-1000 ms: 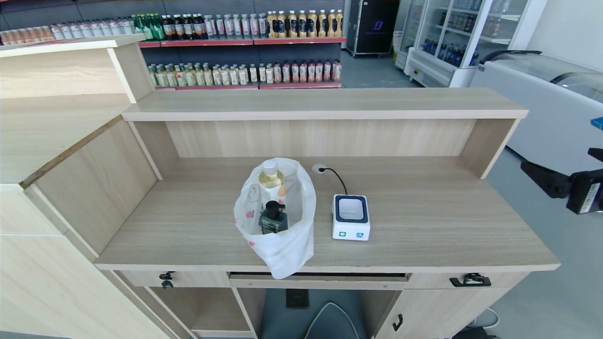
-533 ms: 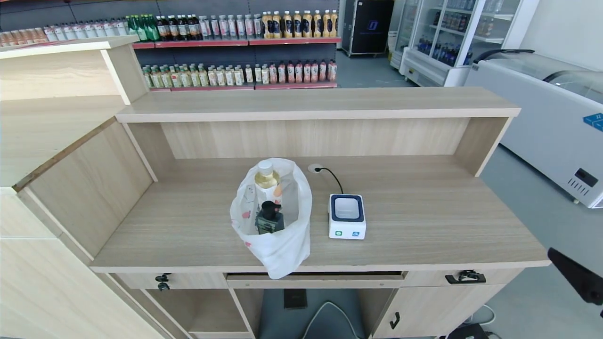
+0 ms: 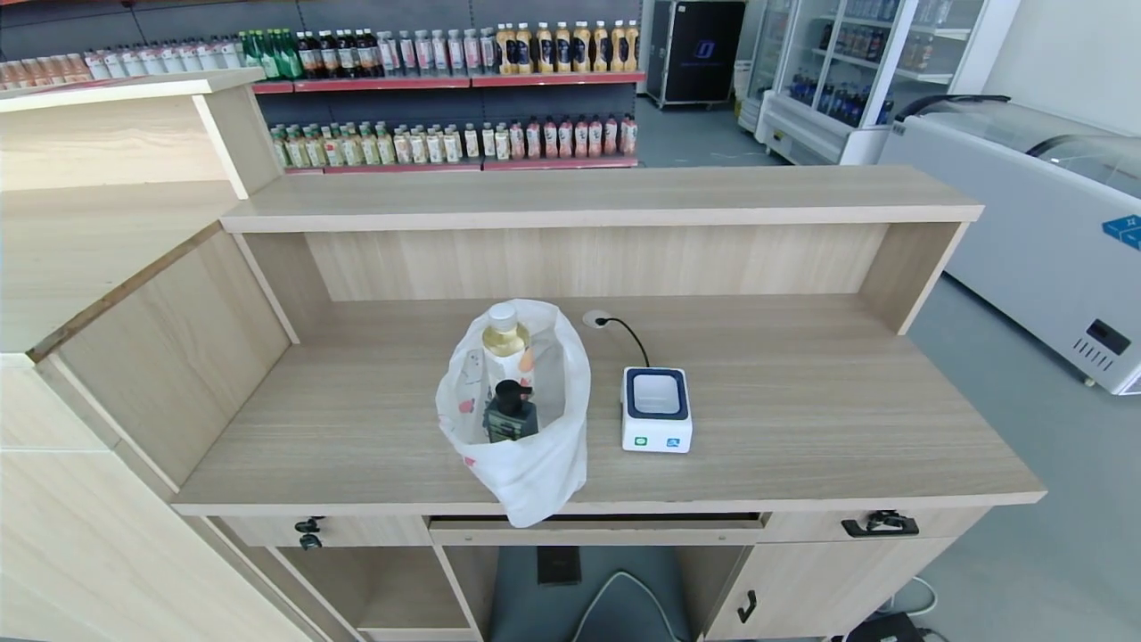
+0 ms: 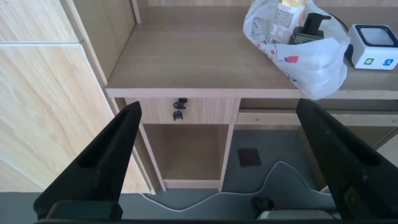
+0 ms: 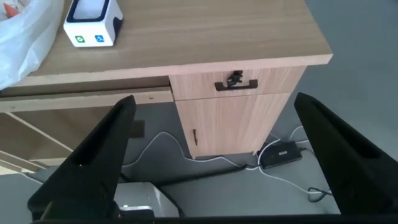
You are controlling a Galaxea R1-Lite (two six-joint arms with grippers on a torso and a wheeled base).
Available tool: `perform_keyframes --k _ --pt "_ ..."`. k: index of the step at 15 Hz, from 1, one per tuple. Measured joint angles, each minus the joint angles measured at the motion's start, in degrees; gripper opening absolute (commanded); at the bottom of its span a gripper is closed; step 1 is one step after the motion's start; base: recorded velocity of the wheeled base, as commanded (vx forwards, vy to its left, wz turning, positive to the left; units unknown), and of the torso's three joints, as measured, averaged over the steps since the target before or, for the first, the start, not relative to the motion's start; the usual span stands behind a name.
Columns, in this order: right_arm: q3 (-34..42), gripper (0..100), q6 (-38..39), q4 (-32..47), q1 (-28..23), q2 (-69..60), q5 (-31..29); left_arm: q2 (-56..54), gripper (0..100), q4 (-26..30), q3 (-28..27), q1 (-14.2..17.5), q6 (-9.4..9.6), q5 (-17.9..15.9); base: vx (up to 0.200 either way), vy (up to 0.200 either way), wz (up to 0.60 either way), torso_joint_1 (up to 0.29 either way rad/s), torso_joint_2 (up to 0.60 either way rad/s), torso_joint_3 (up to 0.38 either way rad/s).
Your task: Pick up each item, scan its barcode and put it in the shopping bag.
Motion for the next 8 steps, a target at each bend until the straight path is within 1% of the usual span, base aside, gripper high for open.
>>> perform_keyframes --k 3,8 --pt "0.1 100 1.5 1.2 -0.9 -6.3 0.0 0.0 100 0.0 0.0 0.0 0.00 0.0 0.000 0.000 0.00 0.000 0.00 0.000" --pt "0.2 100 2.7 1.2 -1.1 -9.4 0.0 0.0 100 0.0 0.0 0.0 0.02 0.0 0.000 0.000 0.00 0.000 0.00 0.000"
